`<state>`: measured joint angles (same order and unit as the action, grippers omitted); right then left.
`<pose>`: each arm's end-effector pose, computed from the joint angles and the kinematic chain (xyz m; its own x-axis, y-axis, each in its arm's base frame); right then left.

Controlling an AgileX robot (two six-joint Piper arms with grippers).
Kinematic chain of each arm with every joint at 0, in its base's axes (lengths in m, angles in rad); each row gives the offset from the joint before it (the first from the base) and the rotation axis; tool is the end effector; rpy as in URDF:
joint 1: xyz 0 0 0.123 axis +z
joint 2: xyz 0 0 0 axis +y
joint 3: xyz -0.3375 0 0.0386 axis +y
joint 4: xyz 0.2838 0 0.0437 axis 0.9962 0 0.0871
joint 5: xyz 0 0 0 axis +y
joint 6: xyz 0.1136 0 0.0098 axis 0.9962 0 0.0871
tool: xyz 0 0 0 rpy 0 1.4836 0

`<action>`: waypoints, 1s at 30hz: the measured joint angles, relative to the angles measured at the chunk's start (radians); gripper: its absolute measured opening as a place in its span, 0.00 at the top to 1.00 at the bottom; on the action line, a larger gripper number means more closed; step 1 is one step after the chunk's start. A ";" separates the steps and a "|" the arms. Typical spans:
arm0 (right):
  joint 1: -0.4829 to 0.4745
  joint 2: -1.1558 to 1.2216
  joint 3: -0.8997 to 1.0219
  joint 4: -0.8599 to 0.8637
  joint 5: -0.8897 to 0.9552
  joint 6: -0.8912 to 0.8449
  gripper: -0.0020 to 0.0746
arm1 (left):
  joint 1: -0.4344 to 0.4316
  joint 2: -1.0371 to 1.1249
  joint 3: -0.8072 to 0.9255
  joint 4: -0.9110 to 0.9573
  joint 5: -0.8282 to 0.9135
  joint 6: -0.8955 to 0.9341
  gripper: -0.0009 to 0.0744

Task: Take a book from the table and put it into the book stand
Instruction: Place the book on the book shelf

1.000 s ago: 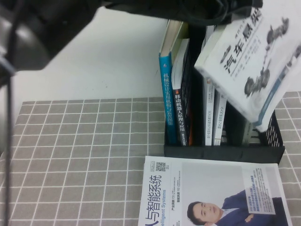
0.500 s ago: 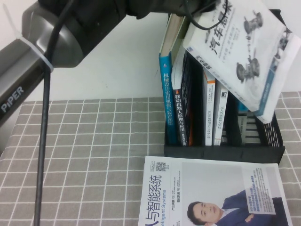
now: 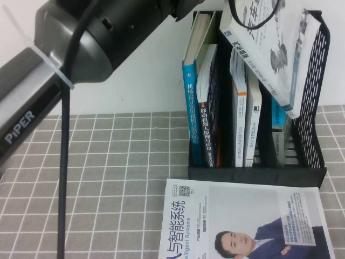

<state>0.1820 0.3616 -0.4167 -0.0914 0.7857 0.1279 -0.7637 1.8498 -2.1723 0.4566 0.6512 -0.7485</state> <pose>0.0702 0.0054 0.2696 -0.5954 -0.0455 -0.8022 -0.0923 0.9957 0.0121 0.3774 -0.3191 0.5473 -0.3022 -0.2006 -0.9319 0.3934 0.8642 -0.3136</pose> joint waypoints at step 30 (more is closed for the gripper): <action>0.000 0.000 0.002 0.011 0.000 -0.004 0.98 | -0.063 0.202 -0.009 -0.035 -0.110 0.101 0.81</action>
<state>0.1820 0.3616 -0.4150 -0.0805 0.7857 0.1242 -0.8262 2.0520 -2.1817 0.4220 0.5411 -0.6477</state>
